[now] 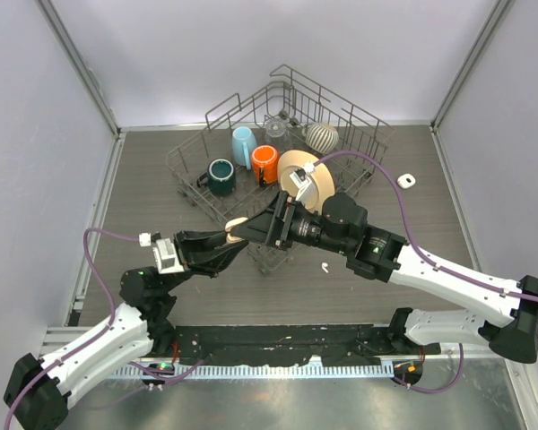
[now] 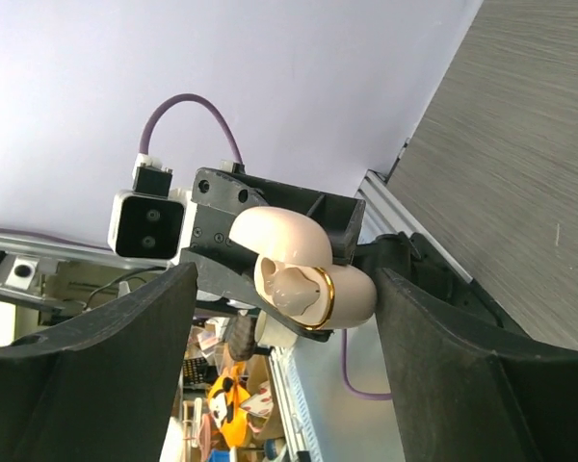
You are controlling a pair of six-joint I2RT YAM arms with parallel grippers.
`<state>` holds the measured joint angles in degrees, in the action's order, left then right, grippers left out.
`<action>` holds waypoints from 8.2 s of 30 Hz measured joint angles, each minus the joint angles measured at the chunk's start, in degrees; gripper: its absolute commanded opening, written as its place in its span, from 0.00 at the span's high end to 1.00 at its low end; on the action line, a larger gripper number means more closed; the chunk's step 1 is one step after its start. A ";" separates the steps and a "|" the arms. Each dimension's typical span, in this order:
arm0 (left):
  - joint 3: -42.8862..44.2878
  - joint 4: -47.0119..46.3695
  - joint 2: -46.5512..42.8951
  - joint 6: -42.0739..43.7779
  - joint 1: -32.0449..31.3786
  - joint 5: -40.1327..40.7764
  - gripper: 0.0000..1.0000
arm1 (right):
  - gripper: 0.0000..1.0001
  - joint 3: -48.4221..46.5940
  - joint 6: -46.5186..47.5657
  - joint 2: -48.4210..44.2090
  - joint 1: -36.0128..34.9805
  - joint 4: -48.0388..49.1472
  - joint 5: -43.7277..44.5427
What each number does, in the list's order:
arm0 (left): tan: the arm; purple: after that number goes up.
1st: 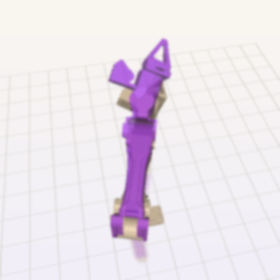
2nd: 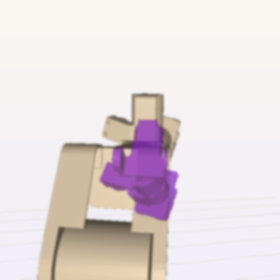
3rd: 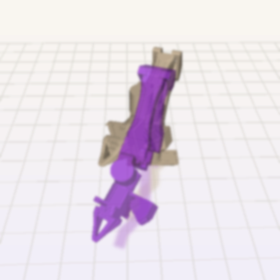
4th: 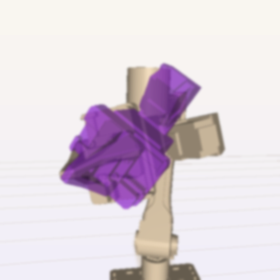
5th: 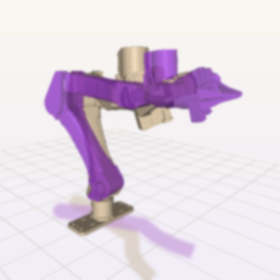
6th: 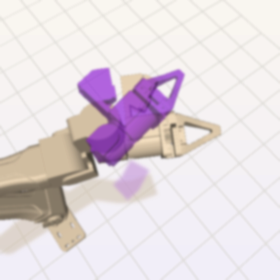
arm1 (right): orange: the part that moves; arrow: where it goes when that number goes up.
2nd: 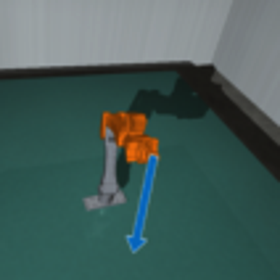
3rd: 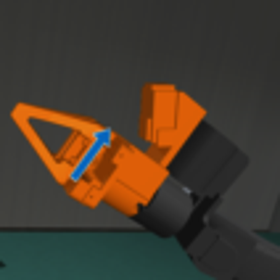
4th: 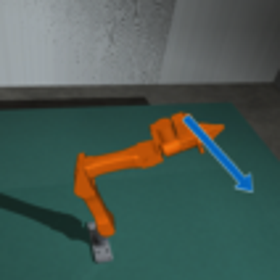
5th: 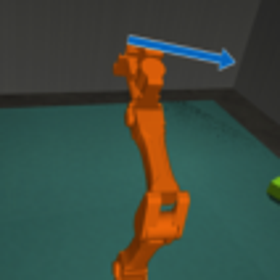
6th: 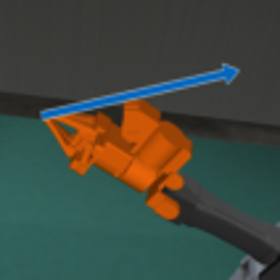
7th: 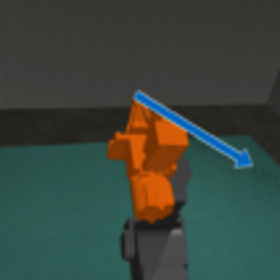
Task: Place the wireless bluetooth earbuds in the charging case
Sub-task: Place the earbud in the charging case, then pick up the earbud from the center of the board.
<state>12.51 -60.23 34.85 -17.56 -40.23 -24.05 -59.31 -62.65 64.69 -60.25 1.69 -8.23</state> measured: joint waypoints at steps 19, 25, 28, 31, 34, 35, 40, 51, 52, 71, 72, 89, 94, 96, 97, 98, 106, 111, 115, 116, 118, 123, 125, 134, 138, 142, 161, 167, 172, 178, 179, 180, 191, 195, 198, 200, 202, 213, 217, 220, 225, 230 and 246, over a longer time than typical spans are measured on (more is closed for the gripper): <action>0.15 -1.70 0.02 0.00 0.00 -0.11 1.00 | 0.85 2.45 -2.80 0.09 0.44 3.21 -2.23; 0.48 -0.59 0.00 0.26 0.00 -0.20 1.00 | 0.95 1.49 -0.55 0.28 0.50 1.81 -1.92; 0.92 0.39 0.00 0.66 0.02 -0.39 1.00 | 0.96 -0.24 1.33 0.68 0.52 -0.66 -1.53; 1.42 1.33 0.00 1.36 0.02 -0.57 1.00 | 0.96 -1.84 3.15 0.94 0.55 -2.91 -1.18; 1.62 2.16 -0.02 1.73 0.02 -0.87 1.00 | 0.96 -2.64 4.59 0.96 0.52 -4.72 -0.85; 1.62 2.60 -0.04 1.79 0.02 -1.03 1.00 | 0.96 -2.99 5.05 1.05 0.52 -5.51 -0.76; 1.62 3.91 -0.07 2.23 0.02 -1.11 1.00 | 0.90 -4.46 6.95 1.38 0.48 -8.63 0.11; 1.62 4.87 -0.09 2.99 0.02 -1.27 1.00 | 0.33 -5.05 8.46 1.36 0.35 -10.38 1.20; 1.60 5.07 -0.11 2.99 0.02 -1.25 1.00 | 0.30 -5.05 8.52 1.29 0.35 -10.25 1.51; 0.61 7.48 -3.28 3.02 0.02 -0.46 1.00 | 0.28 -6.45 13.40 -14.49 0.20 -28.20 31.23; 0.61 7.61 -3.65 3.02 0.02 -0.46 1.00 | 0.29 -6.84 13.25 -14.69 0.22 -32.35 35.12; 0.61 8.87 -6.91 2.99 0.02 -0.48 1.00 | 0.38 6.84 8.68 -10.45 19.98 -55.67 42.07; 0.61 9.09 -8.83 2.97 0.02 -0.17 1.00 | 0.38 11.56 11.41 -8.59 28.11 -51.71 34.40; 0.61 9.14 -9.62 2.97 0.02 0.31 1.00 | 0.38 12.28 12.59 -7.93 30.10 -50.27 32.11; 0.61 9.14 -9.97 2.97 0.02 0.55 1.00 | 0.39 12.39 13.14 -7.41 30.95 -49.51 30.99; 0.61 9.14 -10.19 2.95 0.02 0.70 1.00 | 0.39 12.39 13.66 -6.64 31.65 -48.72 30.08; -0.15 9.25 -10.93 2.82 0.02 2.27 1.00 | 0.43 12.50 16.24 0.07 33.00 -43.19 26.82; -0.37 9.51 -10.99 2.82 0.02 2.75 1.00 | 0.47 12.72 17.25 4.68 33.38 -39.65 26.18; -0.37 9.57 -10.99 2.82 0.02 3.06 1.00 | 0.47 13.14 18.99 8.02 34.03 -36.94 26.01; -0.37 9.60 -10.99 2.82 0.02 3.08 1.00 | 0.47 13.42 19.71 8.85 34.12 -35.76 25.88; -0.37 9.64 -10.99 2.82 0.02 3.08 1.00 | 0.47 14.01 20.85 9.70 34.21 -34.05 25.77; -0.37 9.75 -10.99 2.82 0.02 3.08 1.00 | 0.49 16.24 22.69 10.51 34.71 -29.81 25.73; -0.37 9.73 -10.97 2.82 0.02 3.08 1.00 | 0.52 16.70 23.04 11.26 34.91 -28.57 25.73; -0.37 9.75 -10.21 2.82 0.02 3.06 1.00 | 0.56 18.08 23.45 14.34 35.26 -23.10 26.05; -0.37 9.75 -10.23 2.82 0.02 3.08 1.00 | 0.57 18.08 23.76 15.52 35.26 -21.88 26.43; -0.37 9.75 -10.21 2.82 0.02 3.08 1.00 | 0.59 18.08 24.26 16.74 35.26 -21.05 26.51; -0.37 9.79 -9.94 2.82 0.02 3.06 1.00 | 0.67 18.99 25.90 19.39 35.54 -17.90 27.06; -0.37 9.79 -9.94 2.84 0.02 3.06 1.00 | 0.70 19.12 26.18 19.52 35.63 -17.16 27.61; -0.37 9.77 -9.92 2.84 0.02 3.06 1.00 | 0.73 20.11 26.03 18.60 35.65 -16.72 27.87; -0.37 9.79 -9.92 2.82 0.02 3.06 1.00 | 0.72 23.04 25.05 14.95 35.74 -17.86 27.78; -0.37 9.79 -9.92 2.82 0.02 3.06 1.00 | 0.72 23.52 25.00 14.27 35.74 -18.08 27.74; -0.37 9.79 -9.92 2.84 0.02 3.06 1.00 | 0.71 24.11 24.96 13.49 35.74 -18.38 27.65; -0.46 9.79 -9.94 2.82 0.02 3.06 1.00 | 0.62 25.03 24.63 12.22 35.74 -18.88 27.39; -0.48 9.86 -10.01 2.84 0.02 3.06 1.00 | 0.66 24.83 24.59 12.48 35.74 -18.95 27.50; -0.59 9.92 -10.12 2.84 0.02 3.08 1.00 | 0.69 24.74 24.61 12.59 35.74 -18.99 27.74; -0.68 9.94 -10.12 2.84 0.02 3.08 1.00 | 0.70 24.74 24.61 12.59 35.74 -19.06 27.85; -0.68 9.94 -10.12 2.84 0.02 3.08 1.00 | 0.72 24.74 24.61 12.59 35.74 -19.12 27.96; -0.70 9.97 -10.12 2.84 0.02 3.10 1.00 | 0.91 24.74 24.57 12.52 35.74 -19.21 27.91; -0.70 9.97 -10.12 2.84 0.02 3.10 1.00 | 0.99 24.76 24.59 11.78 35.74 -19.89 27.06; -0.70 10.14 -10.19 2.84 0.02 3.26 1.00 | 0.99 24.76 24.57 9.81 35.74 -20.48 26.01; -0.70 10.40 -10.23 2.84 0.02 3.52 1.00 | 0.99 24.90 24.55 2.34 35.74 -20.65 25.73; -0.70 10.36 -10.23 2.84 0.02 3.63 1.00 | 0.99 24.94 24.37 -6.54 35.74 -20.94 26.03; -0.70 8.24 -5.95 1.66 0.02 4.20 1.00 | 0.99 19.02 25.42 -30.47 35.74 -21.66 22.32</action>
<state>11.81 -51.99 28.91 -15.90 -40.21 -19.86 -40.29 -37.23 34.22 -24.51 -19.97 14.09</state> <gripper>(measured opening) 0.309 0.273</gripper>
